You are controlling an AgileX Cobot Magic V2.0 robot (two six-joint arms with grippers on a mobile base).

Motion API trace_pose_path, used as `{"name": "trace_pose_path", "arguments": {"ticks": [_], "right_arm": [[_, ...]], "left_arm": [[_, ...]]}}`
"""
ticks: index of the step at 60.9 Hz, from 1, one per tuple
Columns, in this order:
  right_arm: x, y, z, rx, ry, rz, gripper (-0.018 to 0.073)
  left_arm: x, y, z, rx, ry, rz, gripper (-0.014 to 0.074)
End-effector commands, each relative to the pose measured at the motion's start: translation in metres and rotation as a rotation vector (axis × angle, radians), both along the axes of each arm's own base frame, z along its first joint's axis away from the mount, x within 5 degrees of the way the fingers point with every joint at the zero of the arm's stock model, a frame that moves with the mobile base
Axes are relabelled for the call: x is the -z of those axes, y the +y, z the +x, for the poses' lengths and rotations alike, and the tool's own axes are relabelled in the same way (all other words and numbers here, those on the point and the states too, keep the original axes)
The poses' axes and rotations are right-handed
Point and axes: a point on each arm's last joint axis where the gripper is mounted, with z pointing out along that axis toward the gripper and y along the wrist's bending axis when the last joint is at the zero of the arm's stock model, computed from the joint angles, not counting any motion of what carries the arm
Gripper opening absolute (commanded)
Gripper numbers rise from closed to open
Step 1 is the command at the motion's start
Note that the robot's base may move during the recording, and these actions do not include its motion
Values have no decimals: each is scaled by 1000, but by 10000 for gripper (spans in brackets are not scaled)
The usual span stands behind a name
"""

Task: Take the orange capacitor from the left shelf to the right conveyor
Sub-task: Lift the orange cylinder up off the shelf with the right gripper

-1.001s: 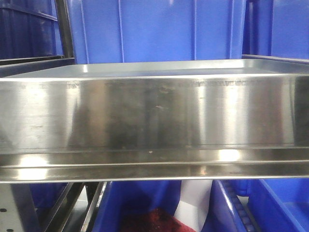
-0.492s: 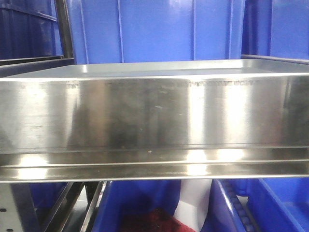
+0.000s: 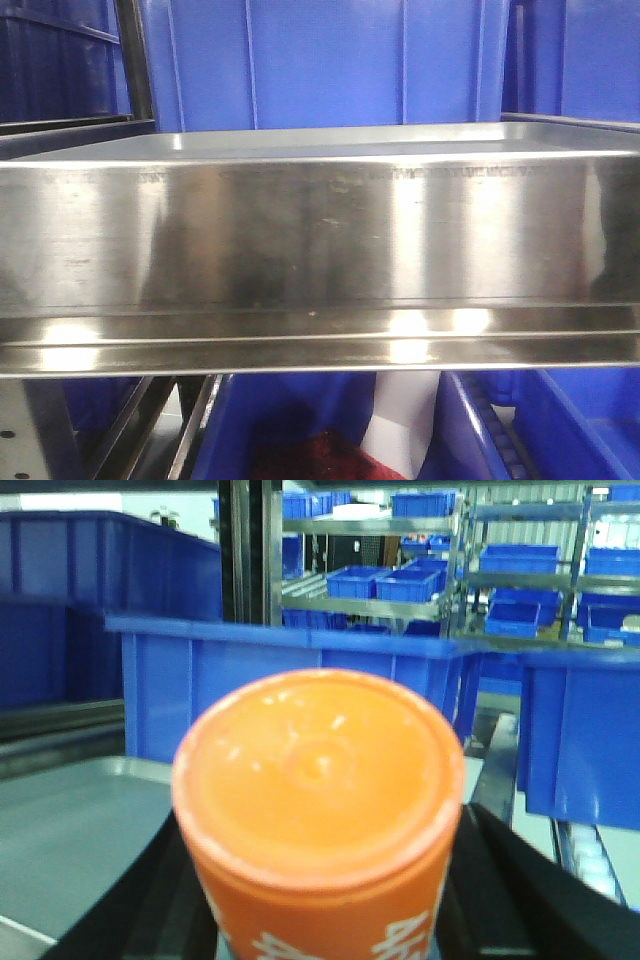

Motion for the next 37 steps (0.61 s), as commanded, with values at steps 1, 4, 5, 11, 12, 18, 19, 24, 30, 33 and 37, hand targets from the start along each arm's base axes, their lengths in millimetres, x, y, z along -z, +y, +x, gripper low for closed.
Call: {"name": "trace_pose_path", "arguments": {"ticks": [1, 4, 5, 11, 12, 18, 19, 24, 30, 33, 37], "right_arm": [[-8, 2, -1, -19, -39, -22, 55], [-7, 1, -1, -14, -36, -23, 55], [-7, 1, -1, -13, -35, -23, 55], [-7, 1, -1, -12, -35, -23, 55], [-7, 1, -1, -12, -35, -23, 55], [-7, 1, -1, -12, -35, -23, 55], [-7, 1, -1, -12, -35, -23, 55], [-7, 1, -1, -12, -35, -23, 55], [-7, 1, -1, -12, -35, -23, 55], [-7, 1, -1, -12, -35, -23, 55], [-7, 1, -1, -12, -35, -23, 55]], "left_arm": [[-10, 0, 0, -2, -87, -12, -105], [-10, 0, 0, -2, -87, -12, -105], [-10, 0, 0, -2, -87, -12, -105], [-10, 0, 0, -2, -87, -12, -105], [-10, 0, 0, -2, -87, -12, -105], [-10, 0, 0, -2, -87, -12, -105], [-10, 0, 0, -2, -87, -12, -105], [-10, 0, 0, -2, -87, -12, -105], [-10, 0, 0, -2, -87, -12, -105], [-10, 0, 0, -2, -87, -12, -105], [-10, 0, 0, -2, -87, -12, -105]]}}
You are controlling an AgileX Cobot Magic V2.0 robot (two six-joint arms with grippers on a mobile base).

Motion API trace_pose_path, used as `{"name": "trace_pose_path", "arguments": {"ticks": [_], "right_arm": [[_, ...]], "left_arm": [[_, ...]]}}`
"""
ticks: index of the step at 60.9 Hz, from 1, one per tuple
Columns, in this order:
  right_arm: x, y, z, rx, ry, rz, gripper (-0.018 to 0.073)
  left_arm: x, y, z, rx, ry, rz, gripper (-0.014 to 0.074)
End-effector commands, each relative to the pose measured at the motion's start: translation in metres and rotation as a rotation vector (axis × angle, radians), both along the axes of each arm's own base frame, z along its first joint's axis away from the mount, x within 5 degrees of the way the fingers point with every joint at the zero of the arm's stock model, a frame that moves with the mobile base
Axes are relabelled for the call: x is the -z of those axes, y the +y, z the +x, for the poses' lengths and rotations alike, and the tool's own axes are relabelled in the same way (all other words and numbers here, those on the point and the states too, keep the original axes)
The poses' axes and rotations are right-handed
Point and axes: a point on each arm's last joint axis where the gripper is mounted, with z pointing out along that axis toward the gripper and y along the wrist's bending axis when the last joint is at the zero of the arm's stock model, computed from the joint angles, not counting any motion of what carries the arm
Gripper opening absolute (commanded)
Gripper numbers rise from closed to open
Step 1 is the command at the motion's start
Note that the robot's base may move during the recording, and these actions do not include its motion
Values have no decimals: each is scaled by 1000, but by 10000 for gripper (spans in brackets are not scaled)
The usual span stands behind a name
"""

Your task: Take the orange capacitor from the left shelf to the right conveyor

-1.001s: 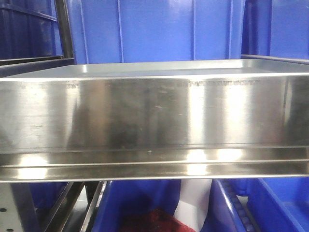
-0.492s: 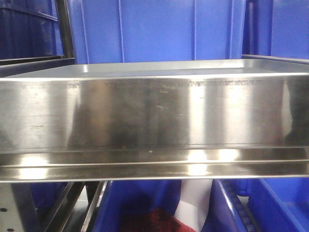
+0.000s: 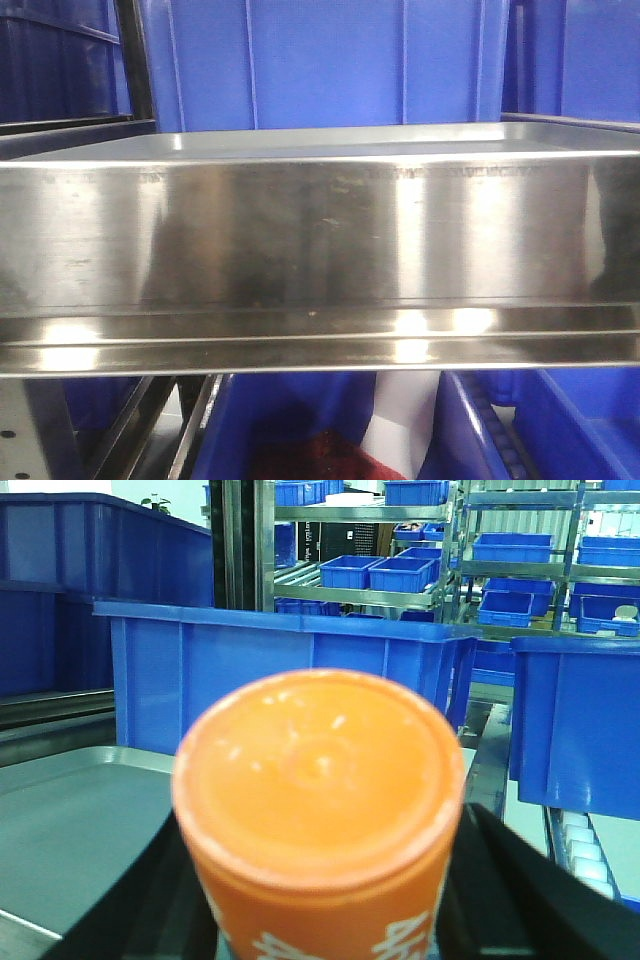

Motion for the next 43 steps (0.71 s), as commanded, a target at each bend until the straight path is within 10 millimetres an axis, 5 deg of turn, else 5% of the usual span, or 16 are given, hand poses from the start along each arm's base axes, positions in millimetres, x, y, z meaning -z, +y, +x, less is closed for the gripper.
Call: {"name": "trace_pose_path", "arguments": {"ticks": [1, 43], "right_arm": [[-10, 2, -2, -20, -45, -19, 55], [-10, 2, -2, -20, -45, -19, 55]], "left_arm": [[-10, 0, 0, -2, -87, -12, -105], [-10, 0, 0, -2, -87, -12, -105]]}}
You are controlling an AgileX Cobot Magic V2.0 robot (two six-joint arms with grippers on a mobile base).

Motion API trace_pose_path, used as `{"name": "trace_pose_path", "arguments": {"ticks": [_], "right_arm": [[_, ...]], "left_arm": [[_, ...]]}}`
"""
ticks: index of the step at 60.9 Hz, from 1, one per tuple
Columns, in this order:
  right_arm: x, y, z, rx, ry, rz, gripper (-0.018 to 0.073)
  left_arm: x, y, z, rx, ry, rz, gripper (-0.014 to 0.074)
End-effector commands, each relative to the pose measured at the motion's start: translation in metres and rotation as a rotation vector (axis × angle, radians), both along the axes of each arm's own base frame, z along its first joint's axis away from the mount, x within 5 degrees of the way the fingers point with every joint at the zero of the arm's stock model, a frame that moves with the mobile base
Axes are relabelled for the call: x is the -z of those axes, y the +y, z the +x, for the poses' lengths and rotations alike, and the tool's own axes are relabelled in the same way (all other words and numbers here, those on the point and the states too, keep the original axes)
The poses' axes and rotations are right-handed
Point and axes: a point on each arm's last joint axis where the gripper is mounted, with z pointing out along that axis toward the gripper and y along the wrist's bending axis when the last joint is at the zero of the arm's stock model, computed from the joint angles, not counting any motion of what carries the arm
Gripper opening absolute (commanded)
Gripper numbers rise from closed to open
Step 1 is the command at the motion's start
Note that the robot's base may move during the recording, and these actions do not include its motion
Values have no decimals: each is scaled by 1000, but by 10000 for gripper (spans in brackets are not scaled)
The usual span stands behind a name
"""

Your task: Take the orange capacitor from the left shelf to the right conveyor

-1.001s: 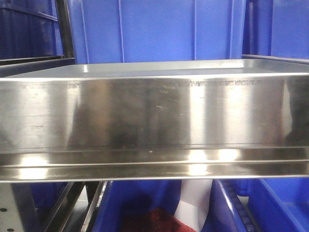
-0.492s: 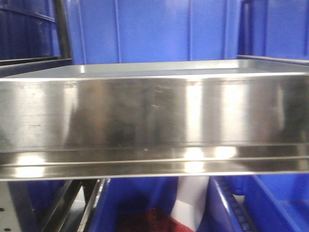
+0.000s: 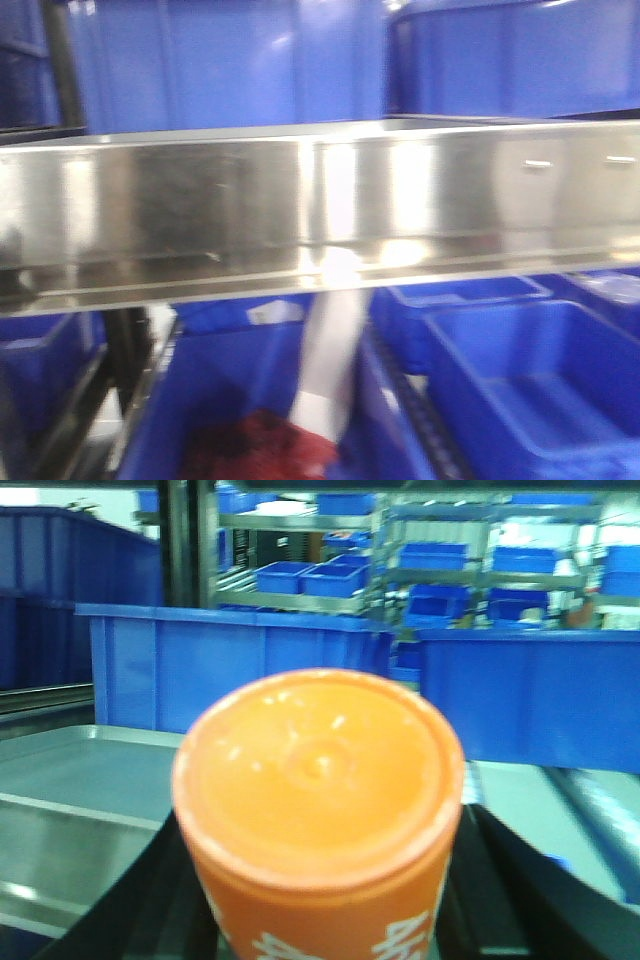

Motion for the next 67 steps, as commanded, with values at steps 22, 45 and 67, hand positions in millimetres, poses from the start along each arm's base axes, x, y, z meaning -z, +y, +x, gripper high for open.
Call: {"name": "trace_pose_path", "arguments": {"ticks": [22, 45, 67], "right_arm": [[-10, 2, -1, -18, -40, -19, 55], [-9, 0, 0, -2, -33, -20, 55], [-9, 0, 0, -1, -34, -20, 55]], "left_arm": [[-10, 0, 0, -2, -81, -12, -105], [-10, 0, 0, -2, -81, -12, -105], [-10, 0, 0, -2, -81, -12, -105]]}}
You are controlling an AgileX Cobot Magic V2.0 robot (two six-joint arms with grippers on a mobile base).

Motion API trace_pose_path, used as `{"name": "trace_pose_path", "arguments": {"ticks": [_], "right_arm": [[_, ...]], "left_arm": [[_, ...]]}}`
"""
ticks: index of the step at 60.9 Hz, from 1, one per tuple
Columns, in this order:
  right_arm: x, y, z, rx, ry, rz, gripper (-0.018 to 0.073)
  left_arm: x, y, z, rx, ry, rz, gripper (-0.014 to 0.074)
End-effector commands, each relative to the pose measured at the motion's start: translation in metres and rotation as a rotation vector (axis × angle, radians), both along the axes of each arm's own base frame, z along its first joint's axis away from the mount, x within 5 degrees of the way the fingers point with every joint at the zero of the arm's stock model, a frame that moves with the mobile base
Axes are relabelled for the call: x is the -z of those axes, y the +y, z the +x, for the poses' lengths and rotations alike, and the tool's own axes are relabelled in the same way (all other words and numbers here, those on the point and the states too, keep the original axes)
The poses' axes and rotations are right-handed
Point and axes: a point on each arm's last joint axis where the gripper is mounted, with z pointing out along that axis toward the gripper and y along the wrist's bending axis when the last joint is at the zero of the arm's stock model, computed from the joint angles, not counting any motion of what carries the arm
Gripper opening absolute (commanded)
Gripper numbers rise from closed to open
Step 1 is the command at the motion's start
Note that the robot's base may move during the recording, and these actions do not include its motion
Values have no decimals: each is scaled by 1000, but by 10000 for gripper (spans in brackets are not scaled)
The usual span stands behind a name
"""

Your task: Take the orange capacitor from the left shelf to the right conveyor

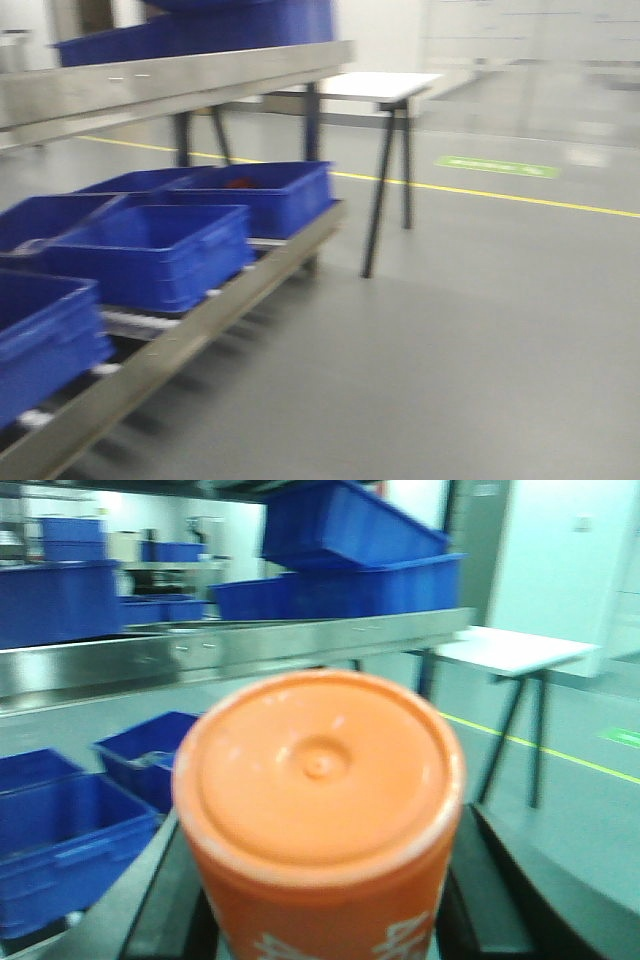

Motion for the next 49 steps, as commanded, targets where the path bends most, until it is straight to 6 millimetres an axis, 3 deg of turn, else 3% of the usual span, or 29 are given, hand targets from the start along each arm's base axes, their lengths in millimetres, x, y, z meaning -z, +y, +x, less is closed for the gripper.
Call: {"name": "trace_pose_path", "arguments": {"ticks": [1, 49], "right_arm": [[-10, 2, -1, -26, -44, -19, 55], [-11, 3, -1, -34, -47, -18, 55]], "left_arm": [[-10, 0, 0, -2, -81, -12, -105], [-10, 0, 0, -2, -81, -12, -105]]}}
